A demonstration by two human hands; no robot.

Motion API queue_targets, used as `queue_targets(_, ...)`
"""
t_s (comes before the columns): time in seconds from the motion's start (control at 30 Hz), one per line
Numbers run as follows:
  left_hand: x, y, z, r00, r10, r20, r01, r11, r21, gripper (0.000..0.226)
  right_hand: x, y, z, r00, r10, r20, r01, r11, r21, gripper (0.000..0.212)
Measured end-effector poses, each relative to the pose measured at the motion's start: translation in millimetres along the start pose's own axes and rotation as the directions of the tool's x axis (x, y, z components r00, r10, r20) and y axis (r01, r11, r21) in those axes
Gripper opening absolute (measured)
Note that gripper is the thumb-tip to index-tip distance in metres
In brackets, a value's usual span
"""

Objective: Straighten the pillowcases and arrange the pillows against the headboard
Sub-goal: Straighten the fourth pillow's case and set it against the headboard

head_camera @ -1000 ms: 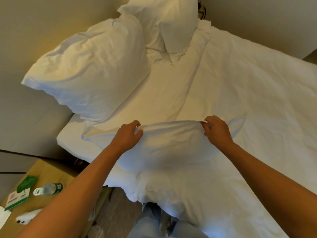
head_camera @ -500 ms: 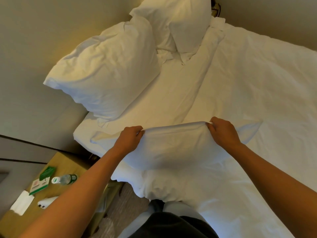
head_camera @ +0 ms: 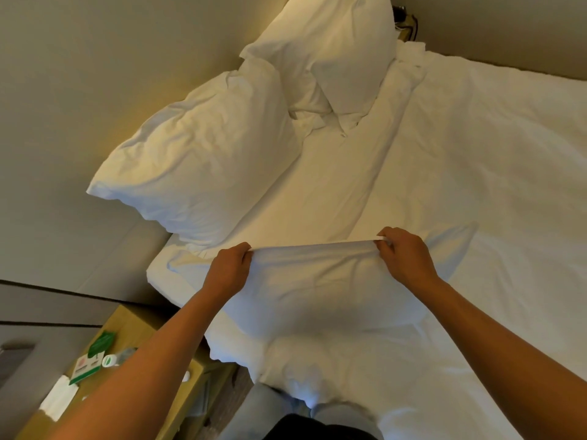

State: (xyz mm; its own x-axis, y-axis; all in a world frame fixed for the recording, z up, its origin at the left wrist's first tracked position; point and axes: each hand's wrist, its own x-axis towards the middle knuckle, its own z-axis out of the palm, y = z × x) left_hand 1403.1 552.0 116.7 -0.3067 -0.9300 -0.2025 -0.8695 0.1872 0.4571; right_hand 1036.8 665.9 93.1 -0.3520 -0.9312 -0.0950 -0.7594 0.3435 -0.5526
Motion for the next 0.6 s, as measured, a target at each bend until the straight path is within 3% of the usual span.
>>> queue_targets(0.33,35.5,-1.1,-26.4,0.998,0.062,-0.034,-0.060,0.997,0.057,0.026,24.5,-48.6,-13.5,0.982,0.142,-0.125,-0.121,0.979,0.162,0.022)
queue_targets(0.43,47.4,-1.3,-58.5,0.993,0.089,-0.082,-0.085,0.995,0.050,0.026,49.3,-79.9,-30.1,0.981,0.093,-0.168,-0.068,0.986,0.153,0.023)
queue_targets(0.6,64.9,-3.5,-124.8,0.955,0.118,-0.273,-0.116,0.993,0.025,0.028,115.7,-143.2,-64.4,0.964,-0.065,-0.259,0.100,0.987,0.125,0.022)
